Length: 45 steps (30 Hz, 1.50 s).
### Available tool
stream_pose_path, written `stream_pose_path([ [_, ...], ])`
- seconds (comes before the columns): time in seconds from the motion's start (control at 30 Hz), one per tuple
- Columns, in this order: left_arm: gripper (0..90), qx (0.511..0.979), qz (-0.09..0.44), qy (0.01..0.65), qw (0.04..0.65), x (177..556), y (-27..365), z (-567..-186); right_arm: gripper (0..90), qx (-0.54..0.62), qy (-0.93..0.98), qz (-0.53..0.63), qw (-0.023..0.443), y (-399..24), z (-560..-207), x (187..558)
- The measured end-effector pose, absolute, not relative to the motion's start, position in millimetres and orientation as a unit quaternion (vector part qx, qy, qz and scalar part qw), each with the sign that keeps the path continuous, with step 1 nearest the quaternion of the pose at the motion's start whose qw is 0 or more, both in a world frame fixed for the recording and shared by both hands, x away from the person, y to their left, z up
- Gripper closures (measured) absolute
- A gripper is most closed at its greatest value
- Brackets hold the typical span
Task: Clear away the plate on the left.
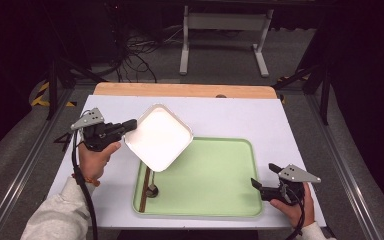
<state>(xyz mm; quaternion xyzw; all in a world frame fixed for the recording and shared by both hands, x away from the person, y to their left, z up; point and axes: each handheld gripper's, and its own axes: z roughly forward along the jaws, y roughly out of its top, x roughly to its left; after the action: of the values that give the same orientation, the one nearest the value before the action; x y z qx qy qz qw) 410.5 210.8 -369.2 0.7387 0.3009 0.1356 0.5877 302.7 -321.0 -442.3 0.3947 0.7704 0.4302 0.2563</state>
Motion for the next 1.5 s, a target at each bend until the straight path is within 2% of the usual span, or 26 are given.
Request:
stream_pose_path([
  [0.63,89.1,0.795,0.105,0.231,0.551,391,158,-379,15.9,0.392,0.768,0.434,0.259,-322,-440,300],
  [1.1,89.1,0.829,0.076,0.205,0.516,391,138,-396,15.9,0.395,0.767,0.435,0.259,-322,-440,300],
  [1.23,89.1,0.848,0.09,0.192,0.486,390,131,-400,15.9,0.394,0.768,0.435,0.257,-323,-441,300],
  [1.5,89.0,0.869,0.081,0.17,0.459,388,118,-408,15.9,0.392,0.769,0.434,0.258,-324,-441,300],
])
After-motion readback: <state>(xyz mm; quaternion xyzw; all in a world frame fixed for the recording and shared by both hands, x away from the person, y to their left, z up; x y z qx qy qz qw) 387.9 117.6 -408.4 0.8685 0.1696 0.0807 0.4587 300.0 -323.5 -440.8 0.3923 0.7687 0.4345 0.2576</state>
